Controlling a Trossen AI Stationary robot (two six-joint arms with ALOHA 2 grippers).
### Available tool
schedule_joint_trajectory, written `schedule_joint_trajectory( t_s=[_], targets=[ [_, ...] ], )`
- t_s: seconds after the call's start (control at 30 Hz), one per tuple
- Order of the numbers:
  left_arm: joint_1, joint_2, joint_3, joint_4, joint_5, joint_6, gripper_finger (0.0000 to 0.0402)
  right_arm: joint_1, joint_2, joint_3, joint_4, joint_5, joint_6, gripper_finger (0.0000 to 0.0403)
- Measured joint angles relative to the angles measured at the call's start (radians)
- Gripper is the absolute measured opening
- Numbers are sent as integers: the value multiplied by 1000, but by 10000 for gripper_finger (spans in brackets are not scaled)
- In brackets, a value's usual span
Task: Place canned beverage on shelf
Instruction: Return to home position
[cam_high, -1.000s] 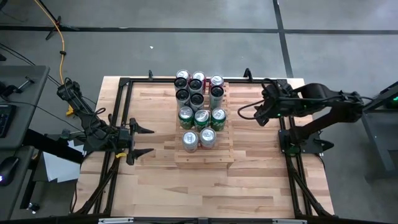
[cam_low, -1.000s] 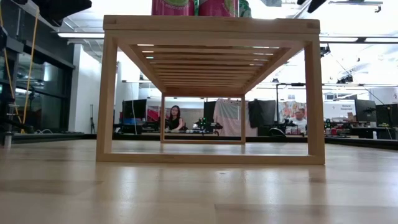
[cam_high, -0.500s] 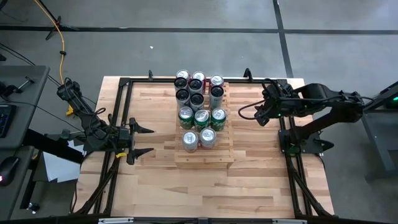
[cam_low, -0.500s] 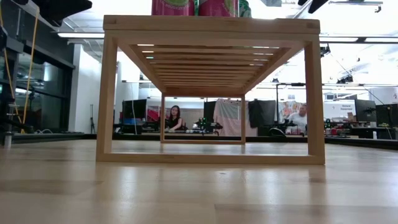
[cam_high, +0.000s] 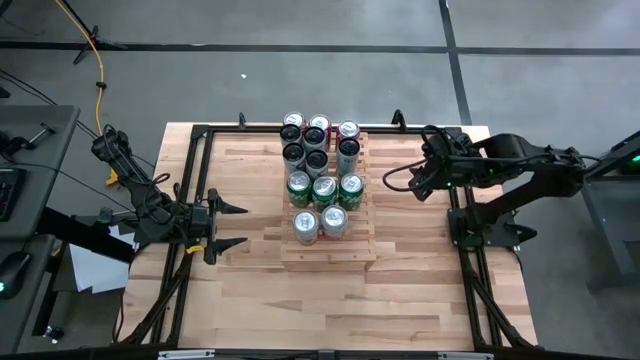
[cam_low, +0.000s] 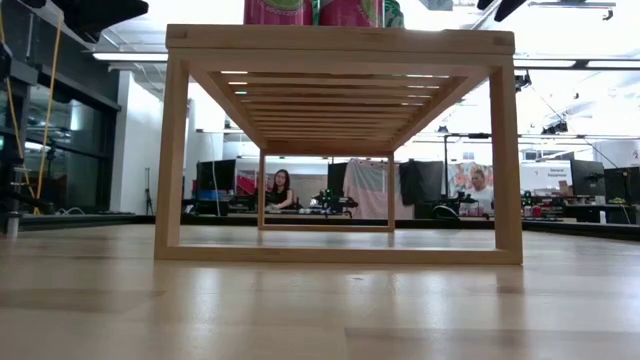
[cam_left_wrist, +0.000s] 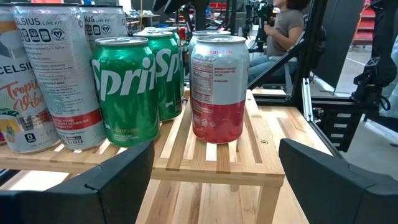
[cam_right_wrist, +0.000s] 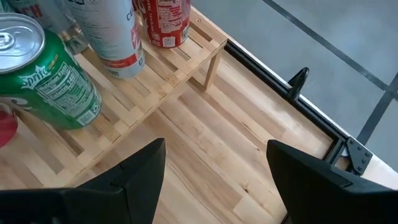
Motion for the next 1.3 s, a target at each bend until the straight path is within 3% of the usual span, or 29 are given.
schedule_joint_trajectory(
  t_s=[0.53, 1.3],
  targets=[
    [0, 0, 0, -5, -40, -2, 335, 0, 2, 0, 12, 110, -57, 264],
    [0, 0, 0, -9, -40, -10, 335, 0, 1, 0, -7, 113, -68, 264]
  ],
)
